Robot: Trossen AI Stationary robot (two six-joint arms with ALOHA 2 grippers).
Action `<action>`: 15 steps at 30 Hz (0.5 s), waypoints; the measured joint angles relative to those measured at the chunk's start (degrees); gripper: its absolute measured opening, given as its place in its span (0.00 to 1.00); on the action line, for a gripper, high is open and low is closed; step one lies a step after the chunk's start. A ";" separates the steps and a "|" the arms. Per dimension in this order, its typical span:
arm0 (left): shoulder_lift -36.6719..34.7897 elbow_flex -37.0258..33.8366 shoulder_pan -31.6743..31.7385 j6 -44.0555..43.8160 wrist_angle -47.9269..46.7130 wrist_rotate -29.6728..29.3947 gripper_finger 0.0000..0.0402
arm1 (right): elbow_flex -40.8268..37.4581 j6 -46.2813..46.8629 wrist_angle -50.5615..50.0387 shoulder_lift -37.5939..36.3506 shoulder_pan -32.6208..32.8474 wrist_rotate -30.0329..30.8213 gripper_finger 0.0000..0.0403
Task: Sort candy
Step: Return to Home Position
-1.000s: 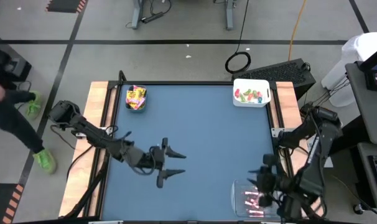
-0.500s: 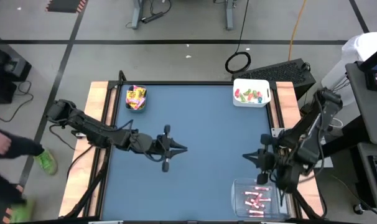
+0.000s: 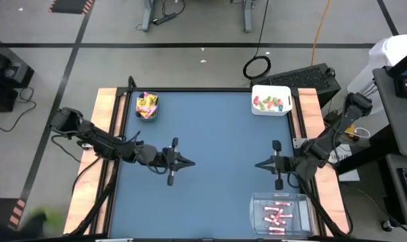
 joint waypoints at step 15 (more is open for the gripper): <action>0.00 -15.62 4.86 -1.39 20.98 11.44 0.01 | -13.71 -12.89 27.02 -0.99 -11.17 -13.92 0.00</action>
